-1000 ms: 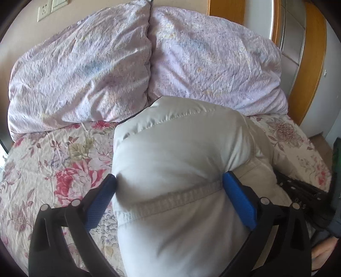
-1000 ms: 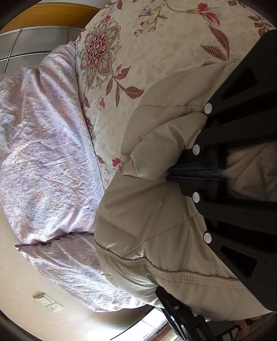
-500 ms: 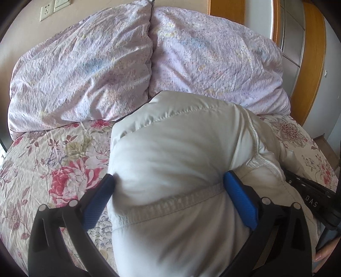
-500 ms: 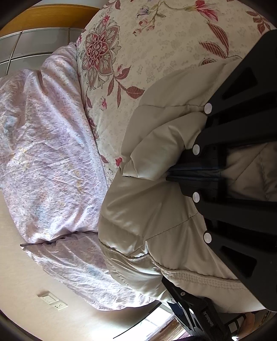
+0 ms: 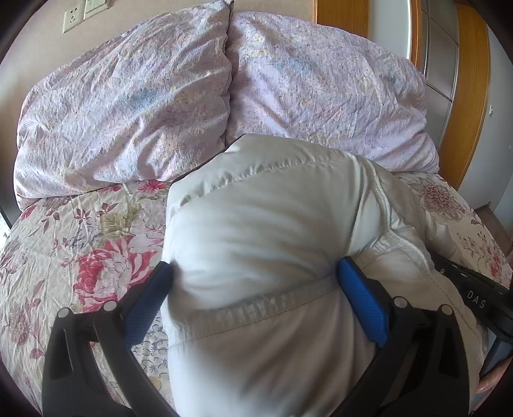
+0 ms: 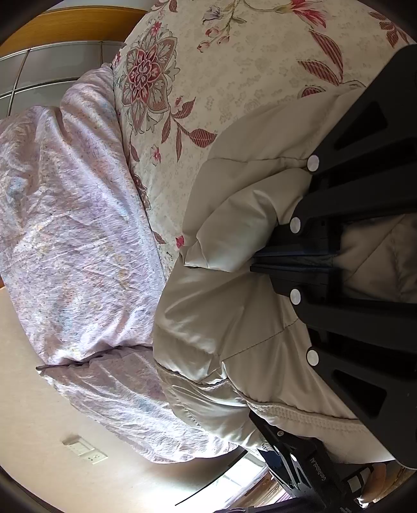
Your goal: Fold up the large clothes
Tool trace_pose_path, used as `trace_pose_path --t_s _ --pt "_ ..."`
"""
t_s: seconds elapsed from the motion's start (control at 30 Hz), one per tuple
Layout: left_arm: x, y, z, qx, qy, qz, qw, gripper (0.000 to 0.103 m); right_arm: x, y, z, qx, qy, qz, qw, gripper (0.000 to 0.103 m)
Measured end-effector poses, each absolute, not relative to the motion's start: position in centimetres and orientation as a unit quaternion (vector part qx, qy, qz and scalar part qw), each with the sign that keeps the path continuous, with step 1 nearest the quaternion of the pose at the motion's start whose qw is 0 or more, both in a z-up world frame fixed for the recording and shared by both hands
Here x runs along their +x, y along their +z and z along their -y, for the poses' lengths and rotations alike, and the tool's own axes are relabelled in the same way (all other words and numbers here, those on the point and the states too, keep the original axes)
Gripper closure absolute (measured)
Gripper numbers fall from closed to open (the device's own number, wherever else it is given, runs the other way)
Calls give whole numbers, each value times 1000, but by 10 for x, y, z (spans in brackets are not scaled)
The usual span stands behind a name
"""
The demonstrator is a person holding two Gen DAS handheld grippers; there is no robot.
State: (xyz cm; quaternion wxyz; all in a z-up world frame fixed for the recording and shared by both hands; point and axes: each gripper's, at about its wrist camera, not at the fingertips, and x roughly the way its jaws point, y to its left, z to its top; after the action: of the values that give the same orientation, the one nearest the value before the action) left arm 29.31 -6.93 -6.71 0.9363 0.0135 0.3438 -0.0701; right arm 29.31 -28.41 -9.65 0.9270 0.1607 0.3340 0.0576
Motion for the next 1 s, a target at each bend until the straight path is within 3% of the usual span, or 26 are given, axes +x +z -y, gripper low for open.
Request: trace_pose_path --t_s 1.0 --pt "294 -67 63 -9 -70 -340 938 2 312 -75 299 175 35 -339 924 103"
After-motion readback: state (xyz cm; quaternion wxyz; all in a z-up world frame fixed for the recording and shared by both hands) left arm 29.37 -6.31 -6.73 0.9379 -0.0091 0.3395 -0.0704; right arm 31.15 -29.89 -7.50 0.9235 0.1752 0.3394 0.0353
